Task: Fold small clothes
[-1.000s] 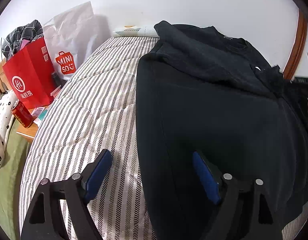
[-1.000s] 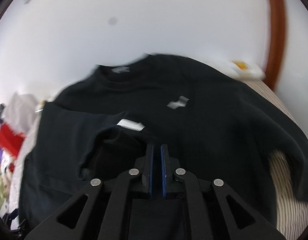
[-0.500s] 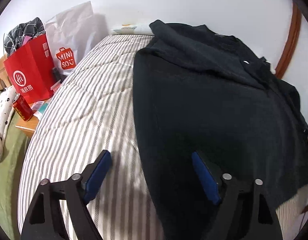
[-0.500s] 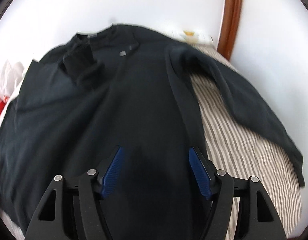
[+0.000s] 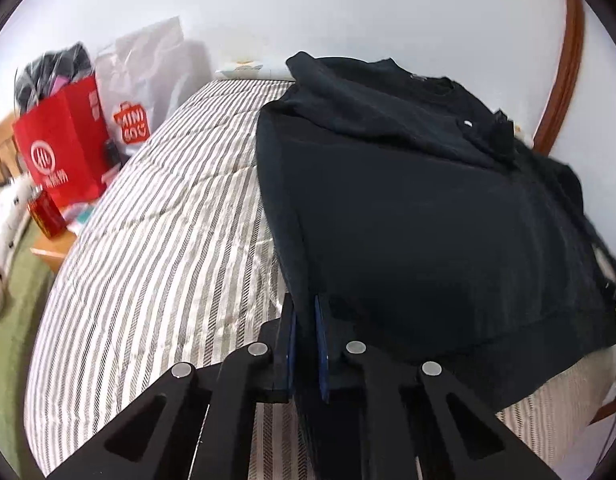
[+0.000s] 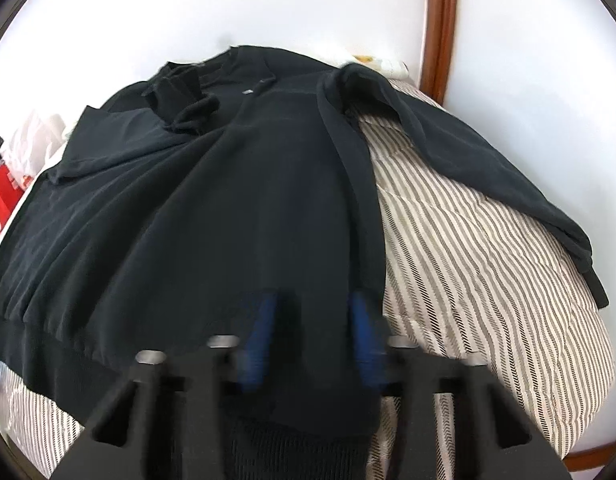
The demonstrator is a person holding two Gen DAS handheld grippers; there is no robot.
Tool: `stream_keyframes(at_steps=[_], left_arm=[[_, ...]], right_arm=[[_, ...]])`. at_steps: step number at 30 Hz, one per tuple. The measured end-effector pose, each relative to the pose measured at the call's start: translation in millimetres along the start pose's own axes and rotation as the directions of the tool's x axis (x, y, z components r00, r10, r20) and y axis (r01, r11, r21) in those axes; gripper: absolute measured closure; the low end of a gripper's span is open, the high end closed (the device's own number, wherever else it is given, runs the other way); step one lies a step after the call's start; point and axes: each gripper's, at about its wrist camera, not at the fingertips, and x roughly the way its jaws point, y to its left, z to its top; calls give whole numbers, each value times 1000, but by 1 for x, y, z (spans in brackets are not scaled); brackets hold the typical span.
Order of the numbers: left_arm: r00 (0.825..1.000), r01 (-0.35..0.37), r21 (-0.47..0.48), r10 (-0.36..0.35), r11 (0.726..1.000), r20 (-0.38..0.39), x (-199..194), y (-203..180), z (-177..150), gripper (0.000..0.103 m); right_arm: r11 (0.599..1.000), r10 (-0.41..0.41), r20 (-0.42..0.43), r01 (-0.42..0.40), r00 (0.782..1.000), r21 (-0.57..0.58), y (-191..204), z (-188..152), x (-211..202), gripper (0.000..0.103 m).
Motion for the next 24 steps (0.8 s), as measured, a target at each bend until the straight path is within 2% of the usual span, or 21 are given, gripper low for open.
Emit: stream_keyframes(at_steps=[5,10,18,21,24], left_arm=[[999,37,-27,-36,999,16,-17,12,-8,95],[999,43,-65,-42,997,7,-25,23,-23,95],[997,66,-79,-69,995,-35,-20,29,-21,94],[997,68,-108,-72,992,-35,-22,33,-13,90],[999,48,-124,-49,991,-8,-24,36,-1,79]], right_arm=[[998,29,4,-30,1000,50,-8,-2,-16,99],[998,50,-9,-49,999,44,-7,-5,-19,99],[1000,10,-59,-9,998,26,-3,5,-9,95],[1000,-25,-65,25,998,-10,3,18,-12,89],[996,-67,3,67,998,-53,18,39,-21,62]])
